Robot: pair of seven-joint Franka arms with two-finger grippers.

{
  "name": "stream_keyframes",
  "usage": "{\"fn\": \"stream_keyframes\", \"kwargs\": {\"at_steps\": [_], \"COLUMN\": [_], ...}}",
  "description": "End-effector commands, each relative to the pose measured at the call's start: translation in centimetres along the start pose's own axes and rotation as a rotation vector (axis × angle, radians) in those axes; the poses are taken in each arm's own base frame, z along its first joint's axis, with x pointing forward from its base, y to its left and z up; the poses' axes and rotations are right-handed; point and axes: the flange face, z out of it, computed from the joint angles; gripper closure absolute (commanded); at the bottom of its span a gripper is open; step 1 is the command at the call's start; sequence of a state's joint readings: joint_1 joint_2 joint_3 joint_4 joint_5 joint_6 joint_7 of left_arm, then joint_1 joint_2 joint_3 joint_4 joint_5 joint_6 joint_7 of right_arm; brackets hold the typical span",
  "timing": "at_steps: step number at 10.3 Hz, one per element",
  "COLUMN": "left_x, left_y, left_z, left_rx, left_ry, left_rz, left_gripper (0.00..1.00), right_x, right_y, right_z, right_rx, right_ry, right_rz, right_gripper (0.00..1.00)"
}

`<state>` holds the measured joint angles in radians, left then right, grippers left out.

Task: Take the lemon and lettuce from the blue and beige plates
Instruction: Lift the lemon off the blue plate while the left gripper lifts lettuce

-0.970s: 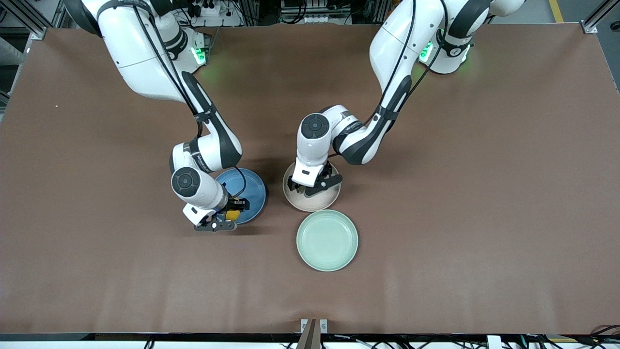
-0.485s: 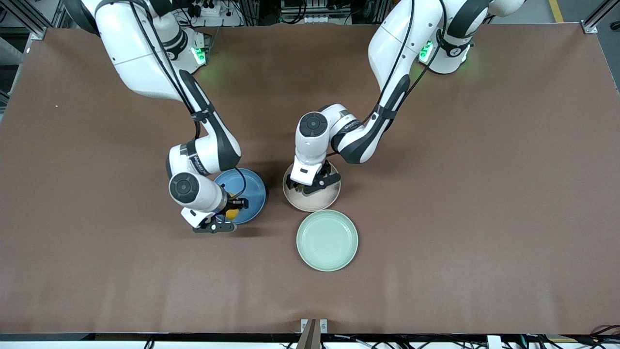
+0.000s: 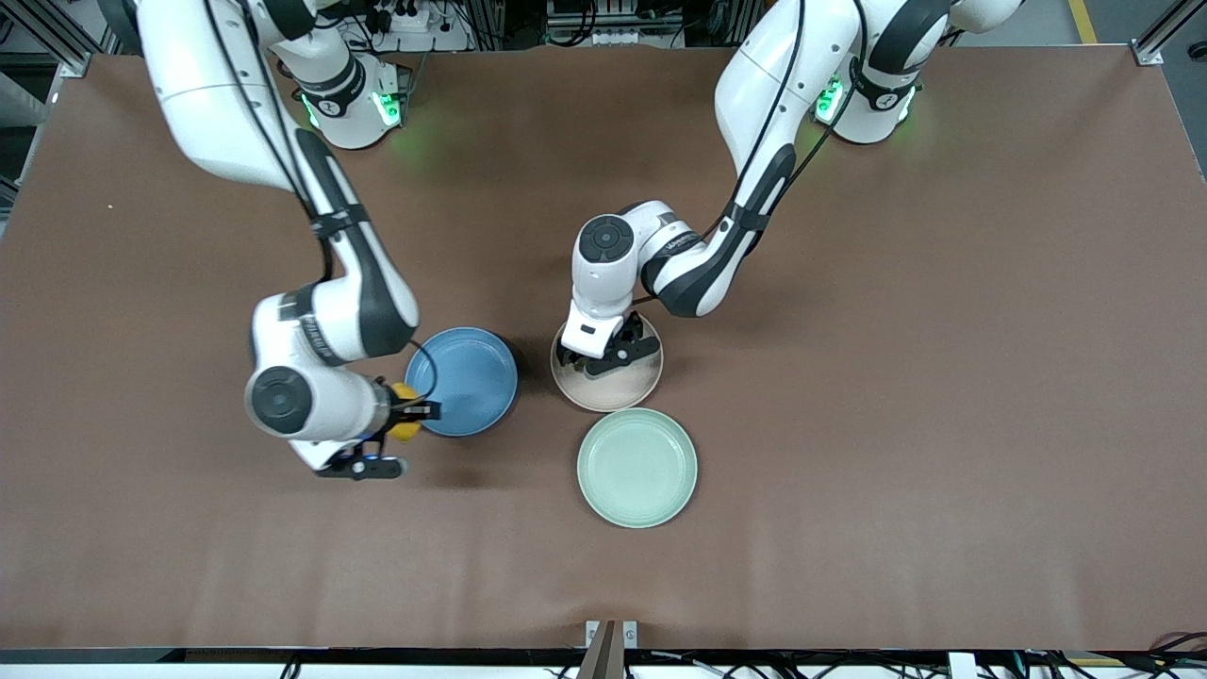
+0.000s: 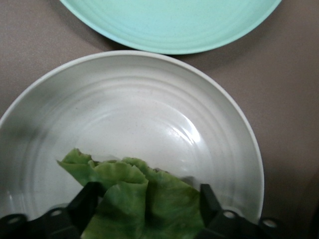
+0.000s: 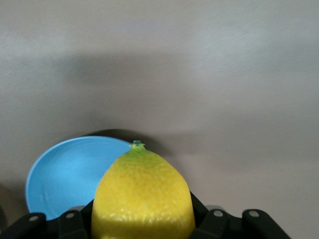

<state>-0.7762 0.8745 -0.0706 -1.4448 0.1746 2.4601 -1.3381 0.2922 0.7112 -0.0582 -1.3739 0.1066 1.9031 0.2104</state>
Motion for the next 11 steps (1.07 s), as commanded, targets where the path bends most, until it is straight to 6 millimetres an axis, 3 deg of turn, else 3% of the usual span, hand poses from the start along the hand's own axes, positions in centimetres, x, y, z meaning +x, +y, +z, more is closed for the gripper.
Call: {"fn": "stream_keyframes", "kwargs": {"at_steps": [1,2,5,10,11], "left_x": [0.0,-0.2,-0.3,1.3,2.5], "left_y": [0.5,0.6,1.2,1.2,0.8], "left_z": [-0.3,-0.7,-3.6,-9.6,-10.9], "left_rx": [-0.008,-0.005,0.012,0.05,0.051], "left_ry": [0.029,0.029,0.025,0.027,0.032], "left_rz": [0.026,0.024,0.017,-0.007,-0.023], "left_gripper": [1.0,1.0,1.0,1.0,1.0], "right_x": [0.3,0.6,0.5,0.2,0.2], "right_y": [4.4,7.2,12.1,15.3,15.8], "right_z": [-2.9,-3.8,-5.7,-7.0,-7.1], "right_rx": [-0.023,-0.013,-0.035,-0.049,-0.048], "right_ry": [-0.028,-0.025,-0.025,-0.018,-0.018], "right_rz": [-0.066,-0.067,-0.072,-0.053,-0.045], "right_gripper": [0.74,0.74,0.74,0.72,0.72]}}
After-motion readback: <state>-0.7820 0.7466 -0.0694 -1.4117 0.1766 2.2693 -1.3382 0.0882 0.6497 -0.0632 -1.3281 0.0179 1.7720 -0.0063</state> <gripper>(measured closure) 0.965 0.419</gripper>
